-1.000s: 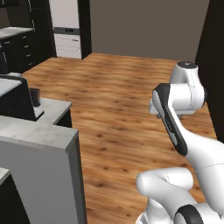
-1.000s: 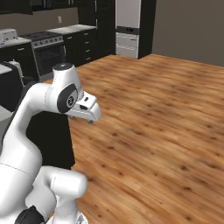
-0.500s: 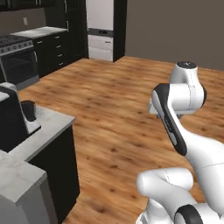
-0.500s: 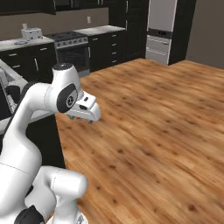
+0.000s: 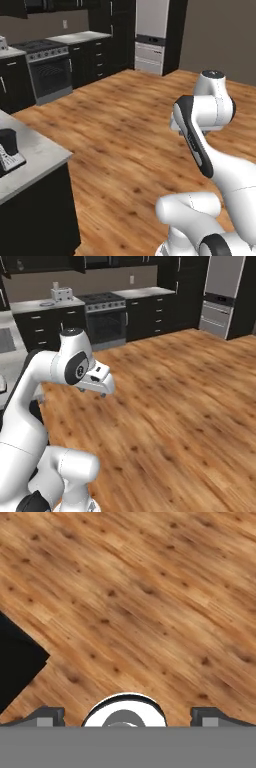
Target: Move the hot dog bun to the plate on the dining table and place the condiment next to that plate. Then navigate to the fridge and take the sausage and place it on the plate as well.
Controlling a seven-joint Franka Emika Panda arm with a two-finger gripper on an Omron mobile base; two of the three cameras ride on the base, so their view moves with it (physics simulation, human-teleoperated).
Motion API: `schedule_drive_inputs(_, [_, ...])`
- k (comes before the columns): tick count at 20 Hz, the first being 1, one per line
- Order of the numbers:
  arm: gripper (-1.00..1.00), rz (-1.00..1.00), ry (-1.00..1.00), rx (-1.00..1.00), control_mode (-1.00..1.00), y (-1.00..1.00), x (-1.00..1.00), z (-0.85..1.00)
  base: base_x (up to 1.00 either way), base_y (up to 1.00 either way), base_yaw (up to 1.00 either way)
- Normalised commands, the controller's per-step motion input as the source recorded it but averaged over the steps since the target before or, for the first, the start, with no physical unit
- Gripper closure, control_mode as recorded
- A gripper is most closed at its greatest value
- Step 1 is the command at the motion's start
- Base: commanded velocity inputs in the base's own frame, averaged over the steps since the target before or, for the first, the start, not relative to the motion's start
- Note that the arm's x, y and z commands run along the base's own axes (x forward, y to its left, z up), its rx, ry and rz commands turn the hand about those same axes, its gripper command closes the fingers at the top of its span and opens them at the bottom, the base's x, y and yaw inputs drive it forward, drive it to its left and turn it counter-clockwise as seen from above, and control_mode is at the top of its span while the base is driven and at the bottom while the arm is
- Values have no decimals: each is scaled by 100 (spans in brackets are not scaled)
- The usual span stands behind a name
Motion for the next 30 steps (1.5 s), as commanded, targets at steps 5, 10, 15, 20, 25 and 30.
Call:
schedule_drive_inputs(5, [-100,0,0,0,100,0,0,0,100,-60,42])
schedule_drive_inputs(10, [-100,0,0,0,100,0,0,0,100,-52,46])
schedule_drive_inputs(15, [-100,0,0,0,100,0,0,0,100,-42,49])
schedule_drive_inputs(20, [-100,0,0,0,100,0,0,0,100,-39,51])
schedule_drive_inputs(25, [-100,0,0,0,100,0,0,0,100,-52,44])
schedule_drive_inputs(30, [-100,0,0,0,100,0,0,0,100,-67,36])
